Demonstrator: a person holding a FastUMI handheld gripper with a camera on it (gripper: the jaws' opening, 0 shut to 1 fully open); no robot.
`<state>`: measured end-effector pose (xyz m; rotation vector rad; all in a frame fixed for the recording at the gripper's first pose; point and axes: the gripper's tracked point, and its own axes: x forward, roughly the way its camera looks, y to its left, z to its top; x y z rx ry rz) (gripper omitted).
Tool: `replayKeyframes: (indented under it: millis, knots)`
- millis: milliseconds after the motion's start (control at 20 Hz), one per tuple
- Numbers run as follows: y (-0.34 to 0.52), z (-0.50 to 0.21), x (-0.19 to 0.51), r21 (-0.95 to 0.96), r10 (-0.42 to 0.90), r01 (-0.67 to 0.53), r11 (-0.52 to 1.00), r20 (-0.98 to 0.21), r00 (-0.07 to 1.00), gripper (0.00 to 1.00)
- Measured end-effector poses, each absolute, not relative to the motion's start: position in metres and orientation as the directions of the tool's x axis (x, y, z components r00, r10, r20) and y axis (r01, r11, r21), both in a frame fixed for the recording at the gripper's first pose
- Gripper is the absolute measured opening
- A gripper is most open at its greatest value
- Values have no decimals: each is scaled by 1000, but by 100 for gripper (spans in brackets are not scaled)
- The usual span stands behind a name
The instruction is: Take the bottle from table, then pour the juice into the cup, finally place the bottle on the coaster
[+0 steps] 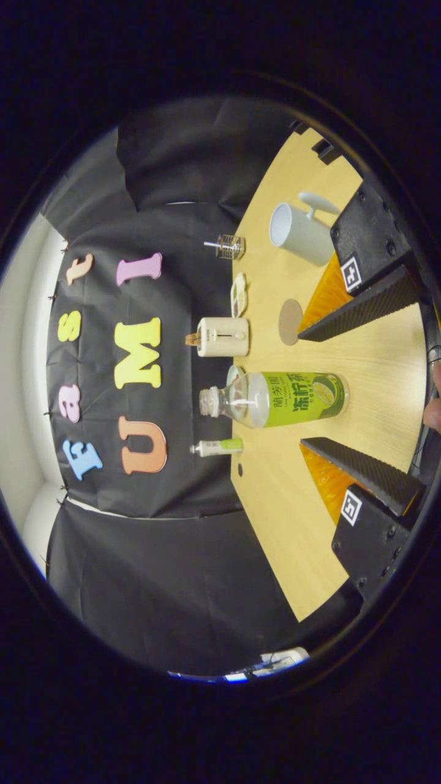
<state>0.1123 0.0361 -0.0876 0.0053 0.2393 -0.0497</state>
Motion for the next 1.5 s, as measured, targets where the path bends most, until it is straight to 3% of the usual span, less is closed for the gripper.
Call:
replayKeyframes:
  millis: [300,1150,1500]
  knots:
    - [43,-108,145,-63,-90,74,995,-322,942,100]
    - [40,-111,189,-86,-108,82,993,-370,923,100]
    - [45,-121,196,-103,-75,35,994,-416,906,84]
